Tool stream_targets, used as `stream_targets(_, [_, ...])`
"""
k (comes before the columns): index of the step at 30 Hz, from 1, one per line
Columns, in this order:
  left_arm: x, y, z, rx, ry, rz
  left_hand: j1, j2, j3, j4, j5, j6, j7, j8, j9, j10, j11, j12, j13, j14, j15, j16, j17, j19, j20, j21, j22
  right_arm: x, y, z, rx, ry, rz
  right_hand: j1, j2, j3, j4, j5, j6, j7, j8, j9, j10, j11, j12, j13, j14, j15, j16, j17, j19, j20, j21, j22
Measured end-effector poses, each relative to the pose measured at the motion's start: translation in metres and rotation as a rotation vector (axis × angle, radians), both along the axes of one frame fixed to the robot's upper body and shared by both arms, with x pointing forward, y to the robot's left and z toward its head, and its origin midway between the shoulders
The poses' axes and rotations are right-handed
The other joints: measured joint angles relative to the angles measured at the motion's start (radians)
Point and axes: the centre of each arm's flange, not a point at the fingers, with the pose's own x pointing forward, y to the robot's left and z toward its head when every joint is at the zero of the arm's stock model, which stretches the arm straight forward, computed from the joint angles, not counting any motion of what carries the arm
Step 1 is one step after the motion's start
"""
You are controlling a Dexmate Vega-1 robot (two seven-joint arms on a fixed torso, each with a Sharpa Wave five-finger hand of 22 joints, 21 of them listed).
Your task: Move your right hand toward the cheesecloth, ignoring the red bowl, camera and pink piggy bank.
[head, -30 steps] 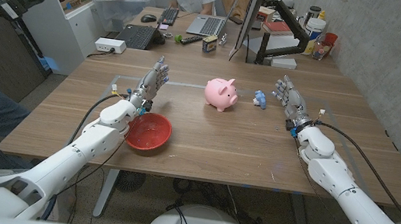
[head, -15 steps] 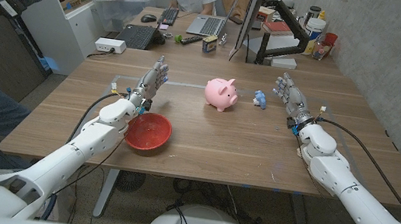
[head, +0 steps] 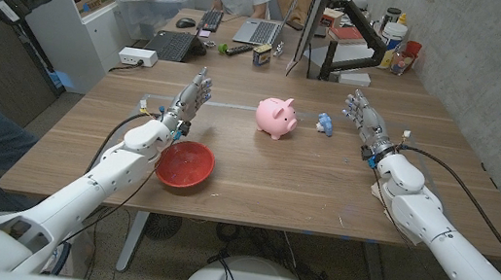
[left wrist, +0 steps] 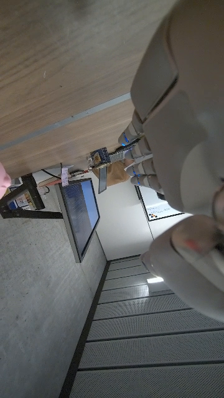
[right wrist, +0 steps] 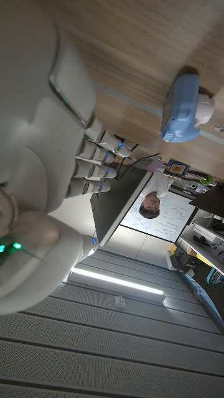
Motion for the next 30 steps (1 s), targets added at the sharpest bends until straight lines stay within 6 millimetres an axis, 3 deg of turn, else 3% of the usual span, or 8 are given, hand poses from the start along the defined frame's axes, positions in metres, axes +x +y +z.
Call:
stream_targets(12, [-0.004, -0.002, 0.007, 0.024, -0.005, 0.002, 0.004, 0.004, 0.000, 0.000, 0.000, 0.000, 0.000, 0.000, 0.000, 0.000, 0.000, 0.000, 0.000, 0.000, 0.000, 0.000, 0.000, -0.006, 0.006, -0.008, 0.000, -0.008, -0.010, -0.001, -0.026, -0.012, -0.014, 0.000, 0.000, -0.004, -0.004, 0.000, 0.002, -0.002, 0.002, 0.000, 0.003, -0.004, 0.000, 0.000, 0.003, -0.004, 0.000, 0.000, 0.000, 0.000, -0.008, 0.000])
stream_targets(18, [-0.005, -0.003, 0.007, 0.029, -0.003, 0.001, 0.004, 0.004, 0.000, 0.000, 0.000, 0.007, -0.007, 0.000, 0.000, 0.005, -0.005, 0.000, 0.000, 0.000, 0.000, 0.000, 0.000, -0.004, 0.039, -0.008, 0.000, -0.012, -0.013, 0.000, -0.041, -0.021, -0.020, 0.000, 0.000, -0.004, -0.004, 0.000, 0.002, -0.002, 0.002, 0.000, -0.006, -0.013, 0.000, 0.000, 0.009, -0.002, 0.000, 0.000, 0.004, -0.004, -0.012, 0.000])
stream_targets(30, [-0.006, -0.003, 0.008, 0.032, -0.002, -0.002, 0.009, 0.009, -0.009, 0.000, 0.000, 0.007, -0.007, 0.000, 0.000, 0.005, -0.005, 0.000, 0.000, 0.000, 0.000, 0.000, 0.000, 0.002, 0.026, -0.015, 0.000, -0.018, -0.017, -0.001, -0.050, -0.032, -0.028, 0.000, 0.000, -0.004, -0.004, 0.000, 0.011, -0.011, 0.002, 0.000, -0.006, -0.013, 0.000, 0.000, 0.011, -0.004, 0.000, 0.000, 0.007, 0.000, -0.018, 0.000])
